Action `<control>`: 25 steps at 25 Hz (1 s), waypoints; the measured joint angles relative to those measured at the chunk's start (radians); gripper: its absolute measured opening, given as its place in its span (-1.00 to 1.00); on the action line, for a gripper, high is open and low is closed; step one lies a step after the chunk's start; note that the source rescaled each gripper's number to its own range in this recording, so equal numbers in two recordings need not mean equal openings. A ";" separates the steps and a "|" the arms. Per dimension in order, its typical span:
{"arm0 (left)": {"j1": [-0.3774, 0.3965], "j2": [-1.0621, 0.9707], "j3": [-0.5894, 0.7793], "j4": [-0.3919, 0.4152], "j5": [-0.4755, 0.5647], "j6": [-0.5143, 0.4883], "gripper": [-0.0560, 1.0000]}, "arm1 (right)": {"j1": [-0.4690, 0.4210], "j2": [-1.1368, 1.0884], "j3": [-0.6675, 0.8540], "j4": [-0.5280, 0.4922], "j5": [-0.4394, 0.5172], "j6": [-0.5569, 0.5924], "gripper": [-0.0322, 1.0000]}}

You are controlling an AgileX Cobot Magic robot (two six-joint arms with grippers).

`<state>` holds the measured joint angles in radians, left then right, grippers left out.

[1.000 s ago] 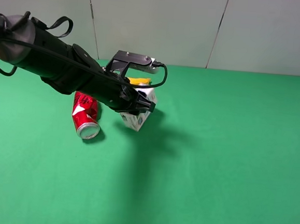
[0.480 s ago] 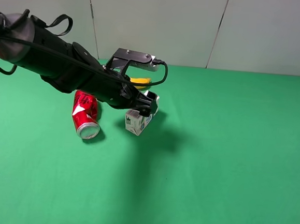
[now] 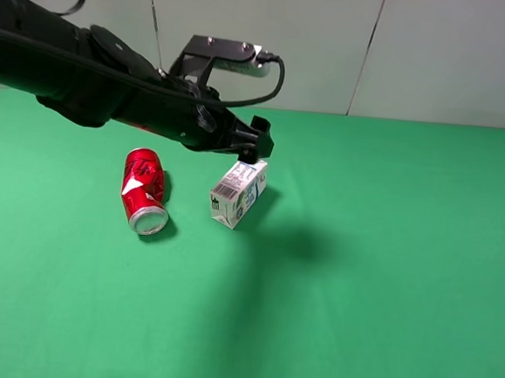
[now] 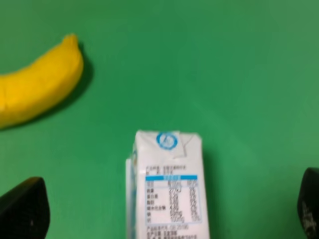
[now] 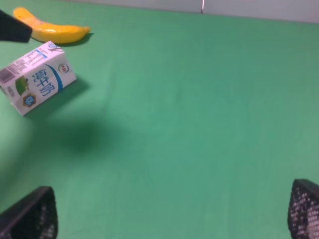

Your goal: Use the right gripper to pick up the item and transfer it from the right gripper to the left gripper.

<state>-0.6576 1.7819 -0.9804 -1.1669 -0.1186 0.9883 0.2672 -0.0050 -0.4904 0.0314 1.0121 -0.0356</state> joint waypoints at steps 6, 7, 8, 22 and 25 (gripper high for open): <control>0.000 -0.034 0.000 0.000 0.023 0.005 1.00 | 0.000 0.000 0.000 0.001 -0.001 0.000 1.00; -0.001 -0.038 0.000 0.000 0.026 0.005 1.00 | 0.000 0.000 0.000 0.001 -0.002 0.000 1.00; -0.002 -0.041 0.000 0.000 0.029 0.005 1.00 | 0.000 0.000 0.000 0.001 -0.002 0.000 1.00; 0.010 -0.105 0.006 0.077 0.181 -0.023 1.00 | 0.000 0.000 0.000 0.001 -0.001 0.000 1.00; 0.010 -0.149 0.006 0.283 0.241 -0.184 1.00 | 0.000 0.000 0.000 0.001 -0.001 0.000 1.00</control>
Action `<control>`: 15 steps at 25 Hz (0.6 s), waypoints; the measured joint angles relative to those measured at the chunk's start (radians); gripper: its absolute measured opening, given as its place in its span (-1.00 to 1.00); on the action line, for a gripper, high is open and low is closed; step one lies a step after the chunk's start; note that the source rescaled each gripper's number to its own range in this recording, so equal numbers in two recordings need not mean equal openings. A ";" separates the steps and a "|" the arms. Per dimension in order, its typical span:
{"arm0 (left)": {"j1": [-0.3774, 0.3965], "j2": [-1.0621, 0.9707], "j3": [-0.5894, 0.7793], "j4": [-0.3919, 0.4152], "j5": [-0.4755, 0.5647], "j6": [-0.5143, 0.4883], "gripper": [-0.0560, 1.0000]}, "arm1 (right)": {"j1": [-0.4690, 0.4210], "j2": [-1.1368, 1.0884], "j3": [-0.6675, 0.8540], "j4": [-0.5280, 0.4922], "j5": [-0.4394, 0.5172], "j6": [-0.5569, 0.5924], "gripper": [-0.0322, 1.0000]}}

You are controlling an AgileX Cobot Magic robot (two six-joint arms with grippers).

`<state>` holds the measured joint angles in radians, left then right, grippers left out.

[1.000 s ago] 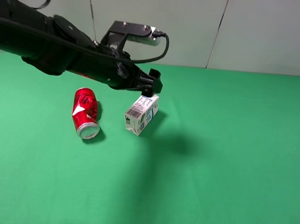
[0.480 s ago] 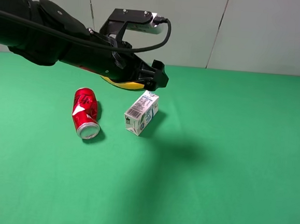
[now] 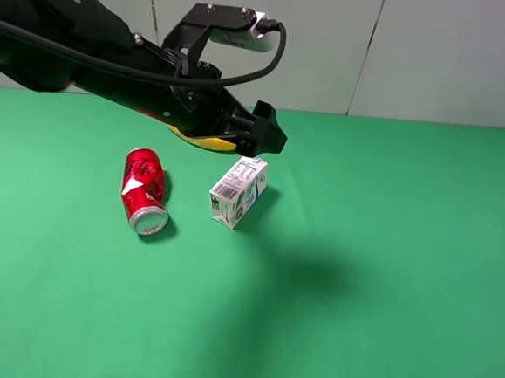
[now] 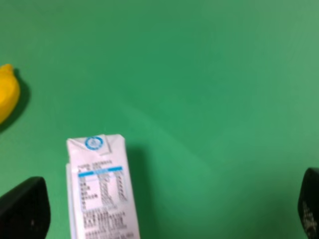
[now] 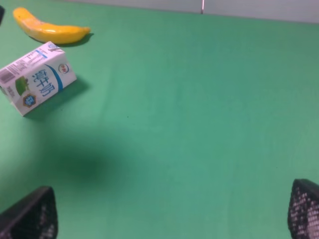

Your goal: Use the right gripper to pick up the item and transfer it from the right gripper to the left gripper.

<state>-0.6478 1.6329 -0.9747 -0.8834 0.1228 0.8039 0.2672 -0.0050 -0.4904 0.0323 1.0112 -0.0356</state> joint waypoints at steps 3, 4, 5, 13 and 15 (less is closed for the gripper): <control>0.000 -0.067 0.000 0.279 0.078 -0.262 1.00 | 0.000 0.000 0.000 0.000 0.000 0.000 1.00; 0.000 -0.094 0.001 0.376 0.112 -0.359 1.00 | 0.000 0.000 0.000 0.000 0.000 0.000 1.00; 0.000 -0.121 0.001 0.453 0.151 -0.438 1.00 | 0.000 0.000 0.000 0.000 0.000 0.000 1.00; 0.000 -0.358 0.001 0.883 0.519 -0.896 1.00 | 0.000 0.000 0.000 0.000 0.000 0.000 1.00; 0.000 -0.425 0.001 0.922 0.597 -0.922 1.00 | 0.000 0.000 0.000 0.000 0.000 0.000 1.00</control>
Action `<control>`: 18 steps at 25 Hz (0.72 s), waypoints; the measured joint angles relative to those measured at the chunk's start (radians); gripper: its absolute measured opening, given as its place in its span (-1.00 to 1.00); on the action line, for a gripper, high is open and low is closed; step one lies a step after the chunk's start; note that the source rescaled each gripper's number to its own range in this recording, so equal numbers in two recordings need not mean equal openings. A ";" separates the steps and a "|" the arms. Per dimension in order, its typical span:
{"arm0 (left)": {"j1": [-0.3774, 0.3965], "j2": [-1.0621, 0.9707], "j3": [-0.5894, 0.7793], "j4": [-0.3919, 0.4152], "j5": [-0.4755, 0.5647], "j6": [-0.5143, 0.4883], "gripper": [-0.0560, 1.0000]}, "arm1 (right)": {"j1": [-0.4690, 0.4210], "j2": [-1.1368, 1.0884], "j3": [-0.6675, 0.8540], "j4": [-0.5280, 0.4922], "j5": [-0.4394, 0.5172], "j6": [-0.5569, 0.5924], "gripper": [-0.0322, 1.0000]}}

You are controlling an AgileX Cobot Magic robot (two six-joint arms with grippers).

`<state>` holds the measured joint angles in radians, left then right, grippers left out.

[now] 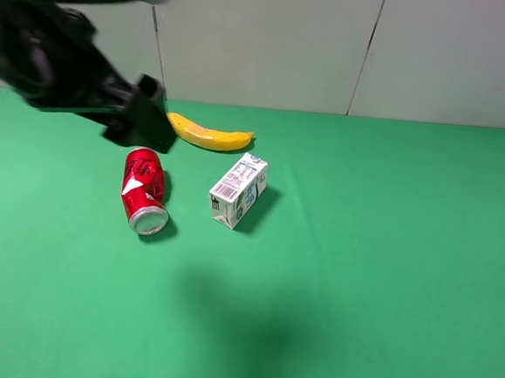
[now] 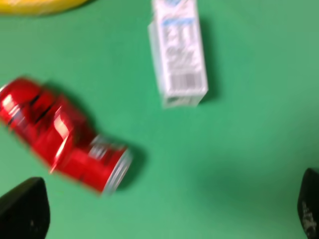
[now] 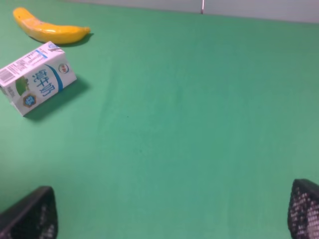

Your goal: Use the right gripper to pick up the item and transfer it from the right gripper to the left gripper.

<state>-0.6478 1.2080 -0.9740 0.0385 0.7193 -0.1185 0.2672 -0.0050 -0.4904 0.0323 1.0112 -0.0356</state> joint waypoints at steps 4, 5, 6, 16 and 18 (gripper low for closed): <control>0.000 -0.095 0.000 0.030 0.103 -0.009 1.00 | 0.000 0.000 0.000 0.000 0.000 0.000 1.00; 0.000 -0.155 0.000 0.038 0.161 -0.010 1.00 | 0.000 0.000 0.000 0.000 0.000 0.000 1.00; 0.000 -0.187 0.000 0.040 0.185 -0.010 1.00 | 0.000 0.000 0.000 0.000 0.000 0.000 1.00; 0.000 -0.442 0.015 0.026 0.460 0.036 0.99 | 0.000 0.000 0.000 0.000 0.000 0.000 1.00; 0.000 -0.514 0.053 0.006 0.460 0.054 0.99 | 0.000 0.000 0.000 0.000 0.000 0.000 1.00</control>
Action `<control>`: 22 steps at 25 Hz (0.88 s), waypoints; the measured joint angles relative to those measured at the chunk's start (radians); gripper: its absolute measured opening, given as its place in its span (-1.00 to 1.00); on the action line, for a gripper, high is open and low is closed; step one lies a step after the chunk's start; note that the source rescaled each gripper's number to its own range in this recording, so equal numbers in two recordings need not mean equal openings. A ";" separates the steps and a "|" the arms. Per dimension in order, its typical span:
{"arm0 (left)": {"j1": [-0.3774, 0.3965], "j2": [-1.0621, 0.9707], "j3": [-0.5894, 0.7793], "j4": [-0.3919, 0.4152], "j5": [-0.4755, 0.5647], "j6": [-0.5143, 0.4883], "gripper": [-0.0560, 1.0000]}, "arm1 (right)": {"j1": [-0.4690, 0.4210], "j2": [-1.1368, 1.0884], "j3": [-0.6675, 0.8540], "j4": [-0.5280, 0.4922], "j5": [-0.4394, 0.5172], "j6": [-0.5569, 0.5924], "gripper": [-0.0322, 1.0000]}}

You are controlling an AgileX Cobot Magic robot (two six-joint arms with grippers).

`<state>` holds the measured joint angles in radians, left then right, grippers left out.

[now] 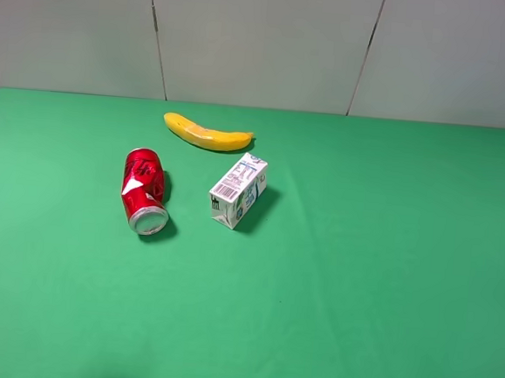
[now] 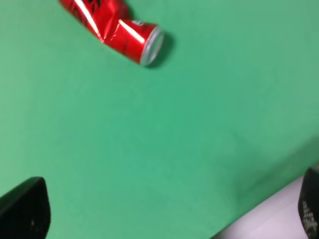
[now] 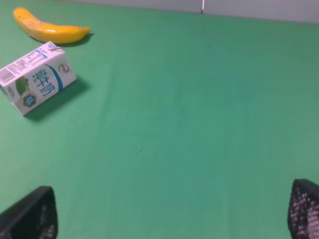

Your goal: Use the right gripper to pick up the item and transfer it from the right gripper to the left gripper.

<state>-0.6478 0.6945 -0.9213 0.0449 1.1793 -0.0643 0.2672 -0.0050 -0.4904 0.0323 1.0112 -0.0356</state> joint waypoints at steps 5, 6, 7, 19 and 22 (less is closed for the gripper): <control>0.000 -0.175 0.122 -0.050 0.001 0.026 0.99 | 0.000 0.000 0.000 0.000 0.000 0.000 1.00; 0.000 -0.208 0.143 -0.056 0.001 0.028 1.00 | 0.000 0.000 0.000 0.000 0.000 0.000 1.00; 0.000 -0.237 0.162 -0.059 0.001 0.029 1.00 | 0.000 0.000 0.000 0.000 0.000 0.000 1.00; 0.230 -0.511 0.373 -0.061 -0.033 0.101 1.00 | 0.000 0.000 0.000 0.000 -0.001 0.000 1.00; 0.341 -0.568 0.397 -0.063 -0.066 0.146 1.00 | 0.000 0.000 0.000 0.000 -0.001 0.000 1.00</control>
<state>-0.3068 0.1260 -0.5246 -0.0182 1.1135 0.0820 0.2672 -0.0050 -0.4904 0.0323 1.0102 -0.0356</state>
